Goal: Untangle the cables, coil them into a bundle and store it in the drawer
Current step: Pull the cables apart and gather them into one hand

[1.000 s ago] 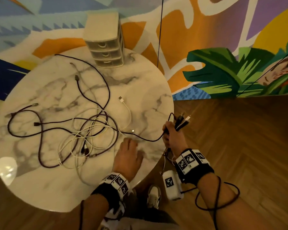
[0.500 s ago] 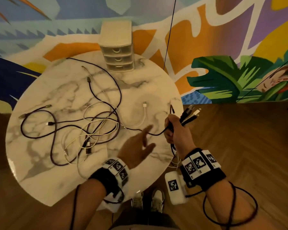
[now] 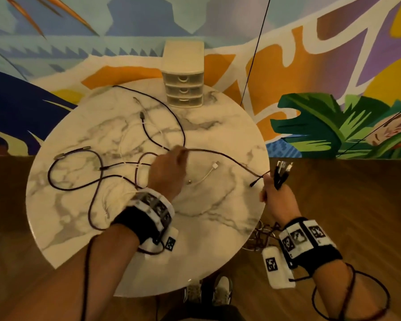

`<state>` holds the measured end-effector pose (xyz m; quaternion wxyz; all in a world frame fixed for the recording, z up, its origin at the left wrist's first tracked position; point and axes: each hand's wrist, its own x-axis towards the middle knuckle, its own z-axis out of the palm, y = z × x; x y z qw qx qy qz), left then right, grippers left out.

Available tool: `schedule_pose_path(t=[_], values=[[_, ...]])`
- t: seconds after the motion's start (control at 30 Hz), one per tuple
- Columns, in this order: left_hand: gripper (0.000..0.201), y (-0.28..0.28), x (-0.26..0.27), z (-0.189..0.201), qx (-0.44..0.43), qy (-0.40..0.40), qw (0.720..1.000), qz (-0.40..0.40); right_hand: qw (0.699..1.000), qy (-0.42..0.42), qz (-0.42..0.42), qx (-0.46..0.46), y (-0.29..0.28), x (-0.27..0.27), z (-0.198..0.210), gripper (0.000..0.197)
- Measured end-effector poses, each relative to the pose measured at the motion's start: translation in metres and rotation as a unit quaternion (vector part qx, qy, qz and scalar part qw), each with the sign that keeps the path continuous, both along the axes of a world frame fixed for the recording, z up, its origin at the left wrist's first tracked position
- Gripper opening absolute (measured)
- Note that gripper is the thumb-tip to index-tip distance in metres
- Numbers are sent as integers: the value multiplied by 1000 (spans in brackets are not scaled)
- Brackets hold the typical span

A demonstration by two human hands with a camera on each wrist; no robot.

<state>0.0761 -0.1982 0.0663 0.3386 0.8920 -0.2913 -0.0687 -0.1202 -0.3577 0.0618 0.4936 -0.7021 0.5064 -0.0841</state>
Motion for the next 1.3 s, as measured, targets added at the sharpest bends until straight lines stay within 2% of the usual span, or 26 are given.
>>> schedule_pose_path(t=[0.07, 0.13, 0.17, 0.23, 0.3, 0.37, 0.43, 0.5, 0.57, 0.6, 0.67, 0.73, 0.8, 0.9, 1.0, 1.07, 1.1, 1.17, 1.2, 1.23, 1.3], values=[[33, 0, -30, 2, 151, -98, 981, -66, 998, -14, -26, -49, 8, -1, 2, 46], [37, -2, -51, -1, 225, -142, 957, -116, 992, -101, -35, -68, 22, 6, 6, 38], [38, -5, -57, -2, 240, -154, 950, -130, 989, -127, -2, -73, 28, 12, 8, 38], [37, -11, -60, -2, 252, -158, 945, -140, 986, -71, 121, -94, 36, 24, 10, 48], [35, -15, -61, -2, 252, -162, 943, -147, 977, 19, 190, -96, 37, 33, 10, 46], [32, -12, -61, -9, 218, -126, 956, -153, 983, 25, 176, -47, 35, 37, 7, 46], [24, -2, -49, -27, 131, -21, 983, -128, 987, -25, 156, 11, 35, 41, 11, 47], [21, 8, -23, -46, 58, 44, 996, -52, 982, -109, 138, 62, 32, 46, 20, 46], [21, 12, 10, -45, 27, 34, 999, 13, 974, -183, 118, 64, 25, 49, 38, 47], [19, 11, 22, -37, 22, 11, 999, 21, 968, -216, 111, 56, 19, 49, 48, 48], [17, 8, 27, -14, -37, 7, 999, -12, 960, -258, 102, 37, 10, 48, 61, 49], [38, 0, -2, 3, -79, 54, 987, -126, 958, -266, 104, 35, 6, 47, 64, 51], [42, -10, -39, -5, -42, 87, 971, -220, 959, -259, 112, 38, 8, 47, 63, 51], [17, -13, -56, -38, 41, 114, 973, -194, 954, -273, 112, 49, 12, 46, 67, 51], [20, -4, -45, -63, 151, 100, 963, -200, 938, -325, 89, 87, 1, 33, 78, 55], [29, 4, -28, -68, 187, 62, 967, -160, 929, -346, 74, 108, -4, 30, 83, 52], [34, 6, -16, -66, 171, 48, 977, -115, 922, -363, 56, 122, -7, 29, 84, 49], [36, 7, 4, -61, 72, 50, 996, -9, 911, -390, 10, 137, -14, 21, 80, 44], [34, 6, 10, -61, 49, 50, 997, 16, 908, -394, -16, 141, -19, 16, 76, 43], [33, 7, 13, -62, 64, 38, 997, 12, 906, -395, -39, 145, -22, 12, 72, 44], [37, 10, 15, -68, 184, 16, 982, -39, 905, -391, -75, 148, -26, 6, 64, 45]])
